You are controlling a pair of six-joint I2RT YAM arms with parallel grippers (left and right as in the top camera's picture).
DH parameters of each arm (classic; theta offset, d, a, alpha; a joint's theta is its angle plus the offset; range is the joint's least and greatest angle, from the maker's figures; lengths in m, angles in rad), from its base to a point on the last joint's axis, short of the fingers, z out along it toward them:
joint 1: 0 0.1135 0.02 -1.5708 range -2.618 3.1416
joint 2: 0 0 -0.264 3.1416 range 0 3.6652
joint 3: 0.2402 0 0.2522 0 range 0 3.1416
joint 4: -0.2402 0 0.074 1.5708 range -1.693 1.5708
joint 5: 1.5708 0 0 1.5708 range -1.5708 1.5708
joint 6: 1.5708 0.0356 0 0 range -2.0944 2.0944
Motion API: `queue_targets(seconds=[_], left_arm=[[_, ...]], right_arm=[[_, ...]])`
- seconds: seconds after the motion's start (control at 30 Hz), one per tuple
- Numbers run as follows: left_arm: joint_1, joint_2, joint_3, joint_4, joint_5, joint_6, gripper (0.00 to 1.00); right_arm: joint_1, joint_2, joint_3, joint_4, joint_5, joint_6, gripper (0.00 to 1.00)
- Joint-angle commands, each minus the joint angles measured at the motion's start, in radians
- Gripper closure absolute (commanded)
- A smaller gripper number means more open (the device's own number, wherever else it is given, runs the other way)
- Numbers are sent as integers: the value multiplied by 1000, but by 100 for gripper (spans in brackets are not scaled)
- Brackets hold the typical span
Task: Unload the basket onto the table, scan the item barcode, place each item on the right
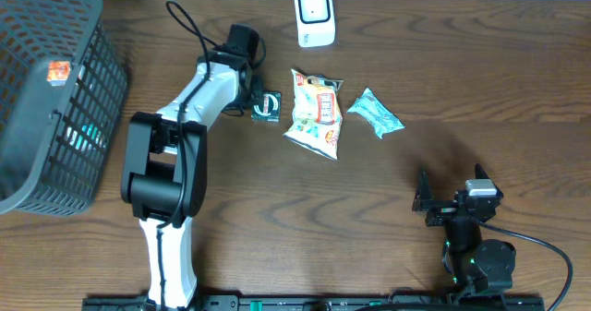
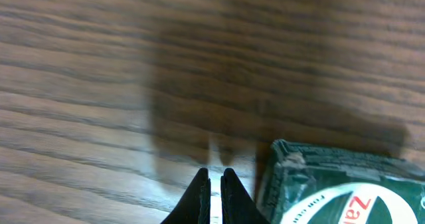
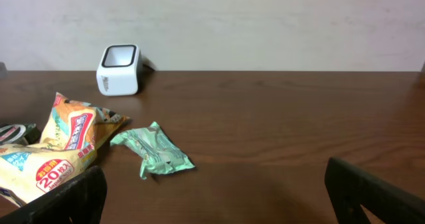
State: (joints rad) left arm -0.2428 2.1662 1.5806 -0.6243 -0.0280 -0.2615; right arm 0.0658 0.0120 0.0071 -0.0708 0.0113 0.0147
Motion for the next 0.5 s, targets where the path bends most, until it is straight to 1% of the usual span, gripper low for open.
queue_targets(seconds=[0.0,0.13,0.2,0.37,0.47], left_arm=[[-11,8,-6,1,16,-6,92],[-14,8,-6,1,17,-10,92],[-14,8,-6,0,24,-31,92],[-19,8,-6,1,145,-31,92],[-19,8,-6,0,186,-31,92]], right_arm=[[-6,-6,-2,-4,-3,3,1],[-6,-6,-2,-4,-3,3,1],[-6,-6,-2,-4,-3,3,1],[-6,-6,-2,-4,-3,3,1],[-6,-6,-2,-4,-3,3,1]])
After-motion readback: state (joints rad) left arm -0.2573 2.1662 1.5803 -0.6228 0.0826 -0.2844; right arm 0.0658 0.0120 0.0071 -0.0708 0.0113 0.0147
